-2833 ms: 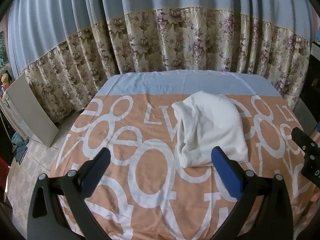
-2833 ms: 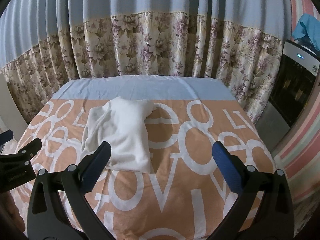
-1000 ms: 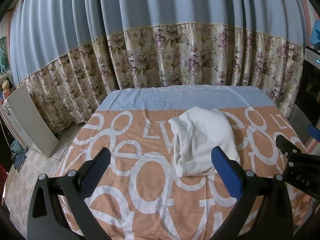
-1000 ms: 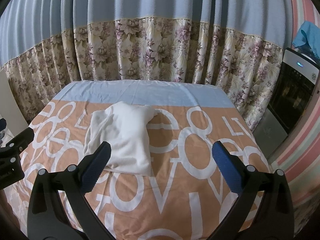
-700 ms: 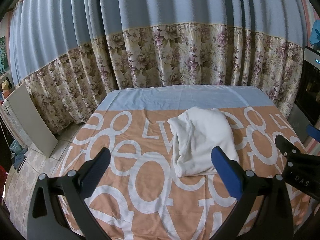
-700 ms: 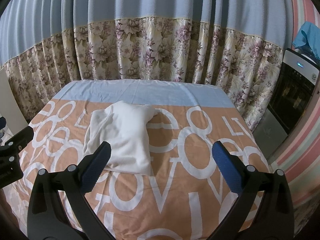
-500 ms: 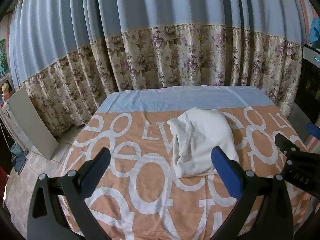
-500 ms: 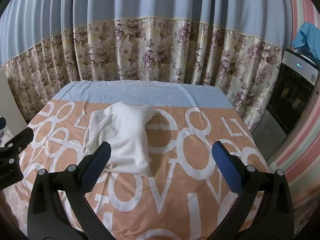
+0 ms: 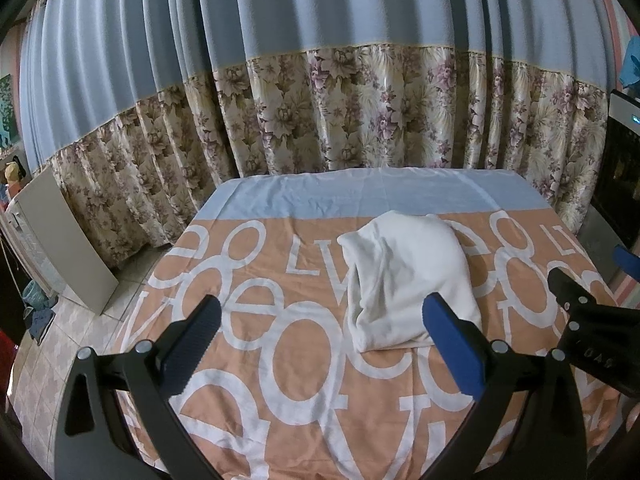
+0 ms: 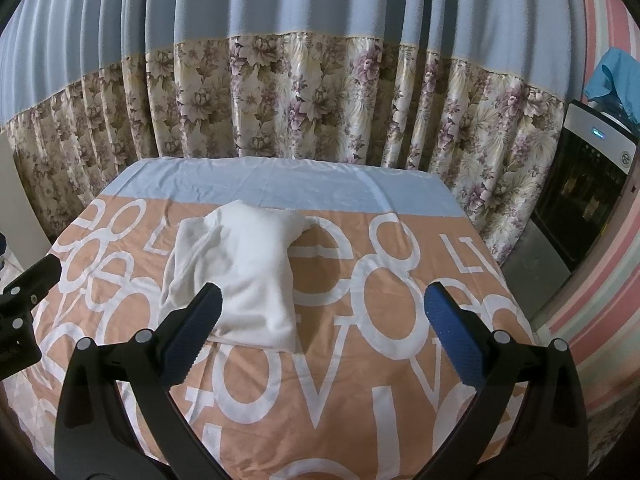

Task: Fold small clothes

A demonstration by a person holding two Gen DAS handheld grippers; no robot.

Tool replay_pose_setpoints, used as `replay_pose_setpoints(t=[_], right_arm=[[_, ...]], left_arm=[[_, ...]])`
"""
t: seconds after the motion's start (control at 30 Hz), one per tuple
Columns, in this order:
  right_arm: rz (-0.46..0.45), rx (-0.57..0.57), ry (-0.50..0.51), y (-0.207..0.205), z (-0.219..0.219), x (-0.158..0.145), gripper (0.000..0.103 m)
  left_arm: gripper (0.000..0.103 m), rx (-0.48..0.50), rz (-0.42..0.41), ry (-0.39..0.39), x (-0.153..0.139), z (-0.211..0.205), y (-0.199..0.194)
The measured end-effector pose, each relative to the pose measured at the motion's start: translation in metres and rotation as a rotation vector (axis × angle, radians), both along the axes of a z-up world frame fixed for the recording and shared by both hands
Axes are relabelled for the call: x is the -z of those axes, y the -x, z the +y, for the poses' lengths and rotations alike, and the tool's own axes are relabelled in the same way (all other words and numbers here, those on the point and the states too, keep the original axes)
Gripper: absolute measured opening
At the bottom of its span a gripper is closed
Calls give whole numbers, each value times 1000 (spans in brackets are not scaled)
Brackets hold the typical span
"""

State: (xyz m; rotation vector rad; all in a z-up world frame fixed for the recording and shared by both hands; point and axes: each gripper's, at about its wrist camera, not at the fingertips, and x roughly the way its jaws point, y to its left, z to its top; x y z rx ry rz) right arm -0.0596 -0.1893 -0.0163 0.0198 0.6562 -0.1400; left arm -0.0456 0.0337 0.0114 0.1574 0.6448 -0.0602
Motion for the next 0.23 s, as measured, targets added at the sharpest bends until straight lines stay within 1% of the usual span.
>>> replay_pose_setpoints(t=[0.23], right_arm=[[7,-9,1,-5,-8,1,100]], left_arm=[[101,-8,-3,4,3,5,0]])
